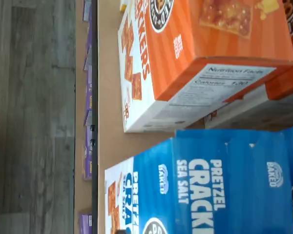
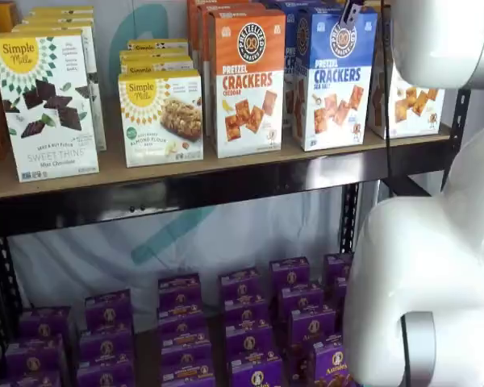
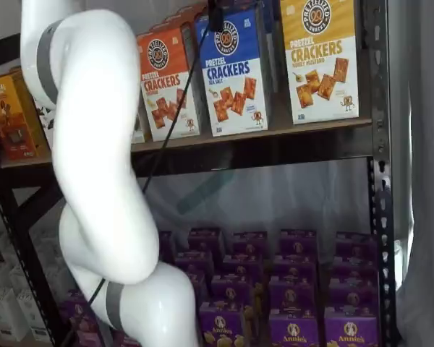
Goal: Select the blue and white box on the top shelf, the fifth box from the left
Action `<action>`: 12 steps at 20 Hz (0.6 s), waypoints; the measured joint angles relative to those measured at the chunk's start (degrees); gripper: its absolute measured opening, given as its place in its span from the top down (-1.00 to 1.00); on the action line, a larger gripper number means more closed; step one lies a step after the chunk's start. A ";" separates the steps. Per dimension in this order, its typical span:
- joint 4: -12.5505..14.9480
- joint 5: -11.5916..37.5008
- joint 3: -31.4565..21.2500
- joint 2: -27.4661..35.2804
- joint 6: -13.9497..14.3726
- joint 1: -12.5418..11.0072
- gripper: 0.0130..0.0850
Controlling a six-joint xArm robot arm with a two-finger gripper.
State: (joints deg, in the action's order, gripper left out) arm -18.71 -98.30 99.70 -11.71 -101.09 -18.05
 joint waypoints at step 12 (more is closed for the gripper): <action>2.71 -0.37 -0.05 1.32 -0.25 1.14 -1.00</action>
State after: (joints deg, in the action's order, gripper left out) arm -16.00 -98.67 99.65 -10.39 -101.34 -16.90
